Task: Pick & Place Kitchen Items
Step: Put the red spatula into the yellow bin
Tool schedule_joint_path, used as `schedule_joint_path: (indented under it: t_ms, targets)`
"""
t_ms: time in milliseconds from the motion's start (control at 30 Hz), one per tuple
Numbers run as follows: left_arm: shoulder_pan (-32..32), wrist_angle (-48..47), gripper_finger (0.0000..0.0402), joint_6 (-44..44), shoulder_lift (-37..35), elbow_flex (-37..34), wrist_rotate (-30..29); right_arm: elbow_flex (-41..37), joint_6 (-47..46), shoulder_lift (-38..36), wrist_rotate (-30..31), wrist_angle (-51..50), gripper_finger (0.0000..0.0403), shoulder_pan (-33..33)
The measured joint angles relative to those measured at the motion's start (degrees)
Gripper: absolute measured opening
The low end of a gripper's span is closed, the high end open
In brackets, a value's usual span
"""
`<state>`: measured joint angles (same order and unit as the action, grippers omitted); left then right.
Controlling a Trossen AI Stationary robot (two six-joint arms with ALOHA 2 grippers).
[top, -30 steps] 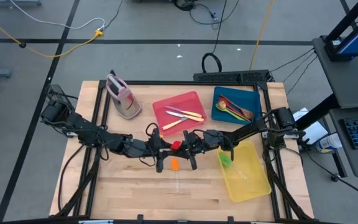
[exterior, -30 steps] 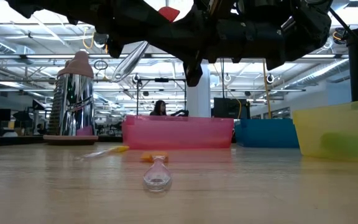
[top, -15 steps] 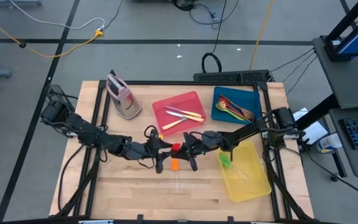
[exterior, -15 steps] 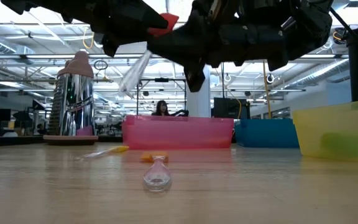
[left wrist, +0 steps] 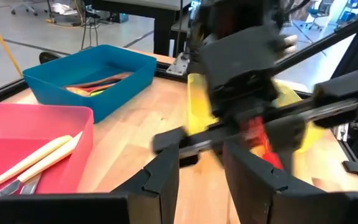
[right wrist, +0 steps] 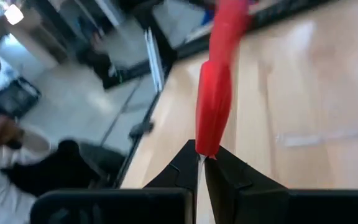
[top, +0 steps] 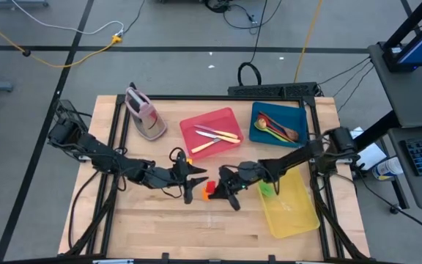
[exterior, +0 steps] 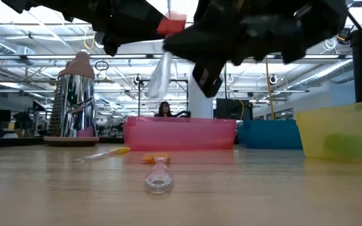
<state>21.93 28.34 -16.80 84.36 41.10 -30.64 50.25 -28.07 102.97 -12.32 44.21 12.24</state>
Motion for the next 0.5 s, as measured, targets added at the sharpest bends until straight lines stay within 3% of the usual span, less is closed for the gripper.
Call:
schedule_joint_path:
  t_ms: [133, 367, 500]
  targets:
    - [0.0, -0.4, 0.0129, 0.0, 0.0, 0.0, 0.0, 0.0, 0.0, -5.7, 0.8, -13.8, 0.0011, 2.5]
    - [0.0, -1.2, 0.0129, -0.5, 0.0, 0.0, 0.0, 0.0, -7.4, -18.0, 8.5, -39.3, 0.0011, 8.8]
    - [0.0, -1.6, 0.0129, -1.4, 0.0, 0.0, 0.0, 0.0, -9.6, -25.7, 13.4, -48.7, 0.0011, 12.5]
